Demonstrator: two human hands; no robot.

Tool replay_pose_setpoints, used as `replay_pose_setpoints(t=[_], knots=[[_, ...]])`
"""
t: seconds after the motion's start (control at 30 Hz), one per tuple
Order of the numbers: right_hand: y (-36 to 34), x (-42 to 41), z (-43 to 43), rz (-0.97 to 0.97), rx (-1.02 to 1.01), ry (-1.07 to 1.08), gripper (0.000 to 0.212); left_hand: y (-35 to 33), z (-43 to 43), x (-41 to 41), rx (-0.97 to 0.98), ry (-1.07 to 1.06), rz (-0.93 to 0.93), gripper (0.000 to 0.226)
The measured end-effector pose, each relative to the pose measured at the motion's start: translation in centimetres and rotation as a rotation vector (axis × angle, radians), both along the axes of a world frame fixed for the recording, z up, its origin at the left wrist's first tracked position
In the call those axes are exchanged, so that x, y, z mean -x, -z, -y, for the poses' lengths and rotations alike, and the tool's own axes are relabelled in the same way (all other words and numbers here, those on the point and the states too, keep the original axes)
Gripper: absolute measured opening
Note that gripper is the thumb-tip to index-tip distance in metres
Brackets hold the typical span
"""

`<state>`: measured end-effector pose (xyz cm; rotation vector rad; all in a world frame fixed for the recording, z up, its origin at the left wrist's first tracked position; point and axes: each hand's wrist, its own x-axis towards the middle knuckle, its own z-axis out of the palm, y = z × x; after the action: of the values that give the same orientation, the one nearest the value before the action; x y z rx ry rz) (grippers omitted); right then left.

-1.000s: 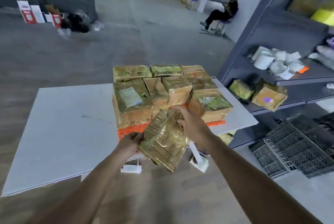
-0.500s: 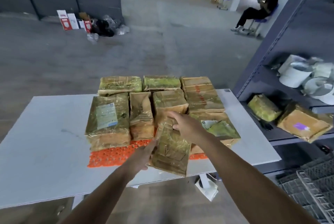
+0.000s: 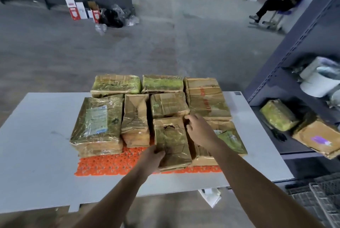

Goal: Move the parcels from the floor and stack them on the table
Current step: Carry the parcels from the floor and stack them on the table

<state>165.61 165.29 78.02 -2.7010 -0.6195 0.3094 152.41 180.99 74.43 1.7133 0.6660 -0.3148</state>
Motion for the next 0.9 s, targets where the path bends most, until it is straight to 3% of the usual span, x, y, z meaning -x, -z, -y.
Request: replay_pose_setpoints(t=[0.17, 0.53, 0.73, 0.8, 0.9], knots=[[1.2, -0.1, 1.9, -0.134, 0.141, 0.066, 0.047, 0.1, 0.5, -1.1, 0.046, 0.058, 0.001, 0.009], [1.3, -0.6, 1.5, -0.130, -0.047, 0.187, 0.033, 0.6, 1.6, -1.9, 0.048, 0.088, -0.005, 0.005], [2.1, -0.4, 0.8, -0.081, 0.042, 0.166, 0.031, -0.3, 1.3, -2.0, -0.047, 0.130, -0.014, 0.041], [2.0, -0.4, 0.8, -0.072, 0.025, 0.192, 0.026, -0.5, 1.1, -1.9, -0.070, 0.113, 0.025, 0.044], [1.7, -0.2, 0.7, -0.045, -0.019, 0.225, 0.040, -0.8, 0.9, -1.9, -0.064, 0.099, 0.041, 0.046]])
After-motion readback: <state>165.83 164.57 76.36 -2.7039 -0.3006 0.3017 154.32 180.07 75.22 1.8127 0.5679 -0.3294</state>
